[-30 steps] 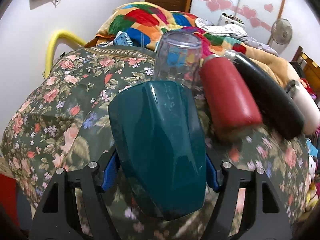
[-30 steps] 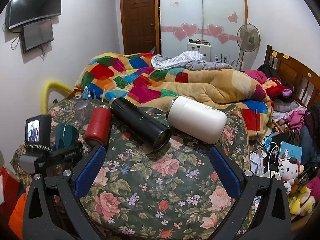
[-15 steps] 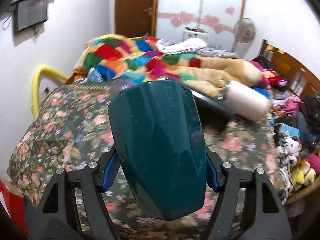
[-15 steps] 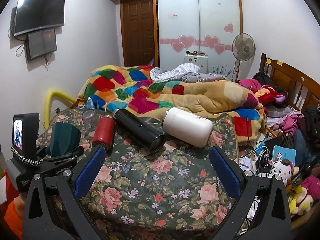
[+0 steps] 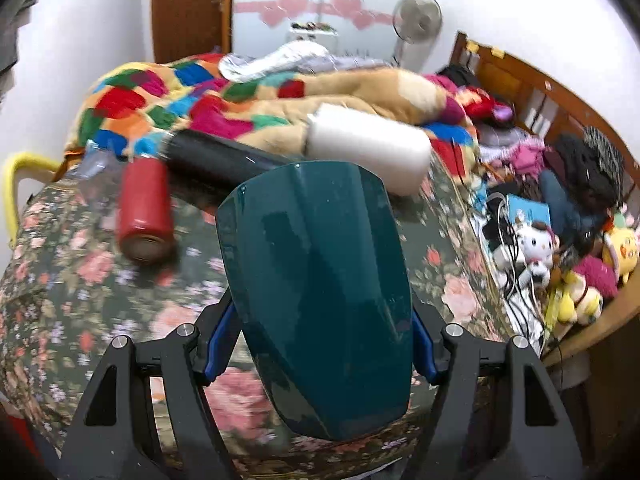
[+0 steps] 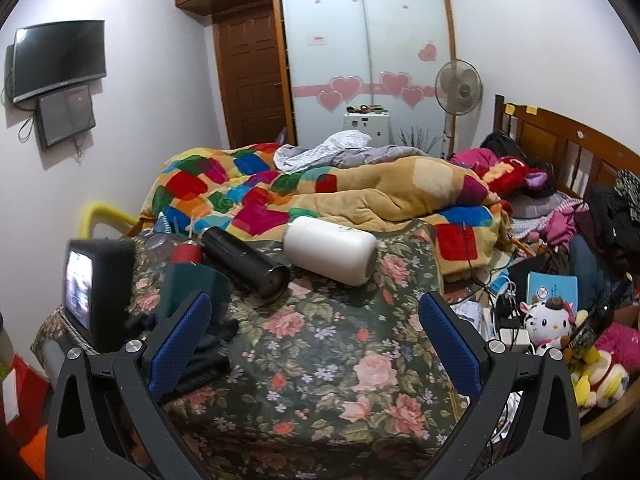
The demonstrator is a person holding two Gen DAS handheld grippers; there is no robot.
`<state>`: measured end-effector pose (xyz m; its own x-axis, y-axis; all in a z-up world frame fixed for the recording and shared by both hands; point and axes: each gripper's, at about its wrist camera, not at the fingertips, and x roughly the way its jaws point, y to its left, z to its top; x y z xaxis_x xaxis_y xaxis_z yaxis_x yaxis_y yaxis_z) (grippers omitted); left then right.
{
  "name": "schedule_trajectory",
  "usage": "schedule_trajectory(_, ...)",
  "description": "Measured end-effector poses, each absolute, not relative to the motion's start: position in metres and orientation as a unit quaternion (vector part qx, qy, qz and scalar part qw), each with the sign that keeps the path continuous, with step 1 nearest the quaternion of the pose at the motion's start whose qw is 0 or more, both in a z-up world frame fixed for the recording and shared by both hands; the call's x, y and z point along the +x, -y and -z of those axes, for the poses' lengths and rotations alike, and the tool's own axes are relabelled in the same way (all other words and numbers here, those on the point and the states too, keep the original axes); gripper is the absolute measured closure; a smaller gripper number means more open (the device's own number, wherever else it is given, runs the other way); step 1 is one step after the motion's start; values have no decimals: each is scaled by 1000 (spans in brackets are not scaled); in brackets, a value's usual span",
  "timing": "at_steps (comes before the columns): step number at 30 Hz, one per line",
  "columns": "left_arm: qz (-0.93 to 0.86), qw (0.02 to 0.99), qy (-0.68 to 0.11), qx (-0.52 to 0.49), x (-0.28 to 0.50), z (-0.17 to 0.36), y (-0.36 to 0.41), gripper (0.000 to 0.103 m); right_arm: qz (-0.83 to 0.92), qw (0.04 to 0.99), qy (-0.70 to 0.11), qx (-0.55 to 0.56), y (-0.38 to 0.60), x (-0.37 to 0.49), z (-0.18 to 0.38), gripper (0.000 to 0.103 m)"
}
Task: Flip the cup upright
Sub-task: 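Lift the teal mug with the left gripper and rotate it upright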
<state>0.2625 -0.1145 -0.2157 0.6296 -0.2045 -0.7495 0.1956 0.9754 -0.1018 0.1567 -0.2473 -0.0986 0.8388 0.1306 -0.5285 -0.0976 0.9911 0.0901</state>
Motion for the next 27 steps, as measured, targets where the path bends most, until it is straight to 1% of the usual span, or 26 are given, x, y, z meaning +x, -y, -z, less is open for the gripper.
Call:
schedule_trajectory(5,117,887,-447,17,276,248,135,32,-52,955,-289,40,261,160,107,0)
schedule_trajectory(11,112,873,-475,14,287,274,133,32,-45,950,-307,43,270,166,118,0)
schedule_trajectory(23,112,869,-482,20,287,282,127,31,-53,943,-325,37,260,170,125,0)
schedule_trajectory(27,110,867,-485,30,282,279,126,27,-55,944,-324,31,257,168,123,0)
